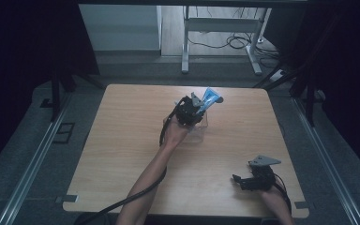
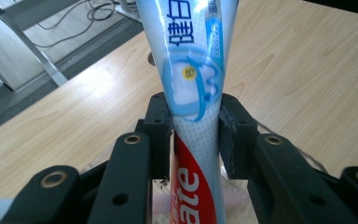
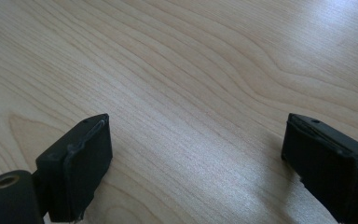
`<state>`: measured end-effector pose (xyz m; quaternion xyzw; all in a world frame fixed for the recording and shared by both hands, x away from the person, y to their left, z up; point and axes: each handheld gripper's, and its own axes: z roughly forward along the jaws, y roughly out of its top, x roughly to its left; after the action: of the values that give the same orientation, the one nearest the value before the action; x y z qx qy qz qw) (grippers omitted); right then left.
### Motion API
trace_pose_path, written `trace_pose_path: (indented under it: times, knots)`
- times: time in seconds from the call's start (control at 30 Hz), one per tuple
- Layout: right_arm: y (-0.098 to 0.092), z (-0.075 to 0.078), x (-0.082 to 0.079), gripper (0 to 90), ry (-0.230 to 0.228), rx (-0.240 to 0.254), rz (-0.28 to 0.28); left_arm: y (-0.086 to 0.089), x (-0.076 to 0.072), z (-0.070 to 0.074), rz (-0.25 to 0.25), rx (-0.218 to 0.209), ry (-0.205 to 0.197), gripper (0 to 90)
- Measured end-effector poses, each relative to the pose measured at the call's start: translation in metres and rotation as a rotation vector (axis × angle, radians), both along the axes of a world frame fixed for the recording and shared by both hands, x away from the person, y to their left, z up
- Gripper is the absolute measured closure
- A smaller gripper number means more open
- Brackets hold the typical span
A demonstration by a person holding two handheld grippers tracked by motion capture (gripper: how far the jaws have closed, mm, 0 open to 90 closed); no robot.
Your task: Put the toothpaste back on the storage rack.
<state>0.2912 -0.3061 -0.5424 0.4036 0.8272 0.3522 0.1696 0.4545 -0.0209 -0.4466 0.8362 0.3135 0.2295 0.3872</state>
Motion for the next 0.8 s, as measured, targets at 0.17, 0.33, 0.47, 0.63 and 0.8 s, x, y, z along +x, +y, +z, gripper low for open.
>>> trace_pose_path:
  times: [0.17, 0.33, 0.47, 0.63, 0.8]
  knots:
    - [0.0000, 0.0000, 0.0000, 8.5, 0.000, 0.000, 0.000, 0.0032, -0.0008, -0.0064, 0.001, 0.015, 0.019, 66.3]
    - [0.0000, 0.0001, 0.0000, 8.5, 0.001, 0.000, 0.000, 0.0035, -0.0008, -0.0063, 0.004, 0.016, 0.029, 65.6]
    - [0.0001, 0.0000, 0.0000, 8.5, 0.000, 0.000, -0.001, 0.0032, -0.0005, -0.0058, 0.016, 0.022, 0.039, 63.1]
    - [0.0000, 0.0001, 0.0000, 8.5, 0.001, 0.000, 0.000, 0.0050, -0.0011, -0.0042, 0.018, 0.001, 0.048, 55.0]
    - [0.0000, 0.0001, 0.0000, 8.5, 0.001, 0.000, 0.000, 0.0055, -0.0035, -0.0023, 0.019, -0.009, 0.050, 46.2]
